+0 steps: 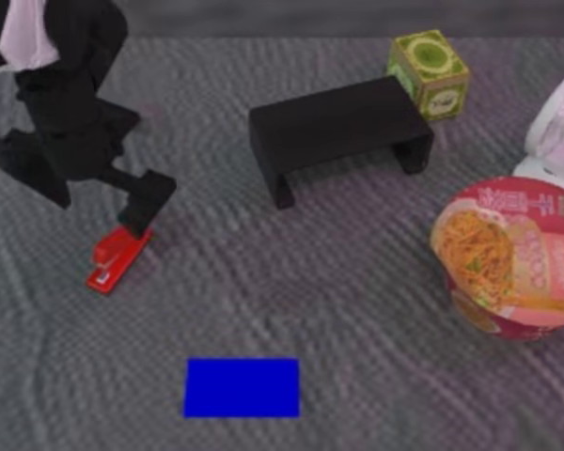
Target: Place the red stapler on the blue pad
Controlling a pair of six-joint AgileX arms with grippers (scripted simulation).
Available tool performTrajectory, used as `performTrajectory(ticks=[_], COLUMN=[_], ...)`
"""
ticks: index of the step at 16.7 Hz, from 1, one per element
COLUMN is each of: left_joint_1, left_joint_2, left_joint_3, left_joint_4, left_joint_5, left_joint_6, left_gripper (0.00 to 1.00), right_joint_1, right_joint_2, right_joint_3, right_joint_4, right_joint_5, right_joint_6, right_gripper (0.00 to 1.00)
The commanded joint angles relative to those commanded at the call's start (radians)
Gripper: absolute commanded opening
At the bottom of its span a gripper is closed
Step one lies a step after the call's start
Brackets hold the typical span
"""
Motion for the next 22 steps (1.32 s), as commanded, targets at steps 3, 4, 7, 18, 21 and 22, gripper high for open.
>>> performTrajectory(ticks=[3,4,7,18,21,22], left_joint_1=[0.001,0.001,0.001,0.001,0.001,0.001], left_joint_2=[0.042,0.052,0.063,0.063,0.063,0.063], left_joint_3=[-0.087,-0.109,-0.129,-0.129,-0.129,-0.129], left_joint_4=[0.135,0.164,0.19,0.19,0.19,0.19], left_joint_5=[0.0,0.0,0.0,0.0,0.0,0.0], left_joint_6=[0.001,0.001,0.002,0.002,0.002,0.002], left_gripper=[1.0,1.0,1.0,0.32,0.1,0.02], right_joint_1=[0.0,0.0,0.0,0.0,0.0,0.0], right_joint_2=[0.0,0.0,0.0,0.0,0.0,0.0], right_joint_3=[0.0,0.0,0.0,0.0,0.0,0.0], right_joint_4=[0.0,0.0,0.0,0.0,0.0,0.0], right_joint_5=[0.0,0.0,0.0,0.0,0.0,0.0], right_joint_6=[0.0,0.0,0.0,0.0,0.0,0.0], right_gripper=[1.0,1.0,1.0,1.0,1.0,1.0])
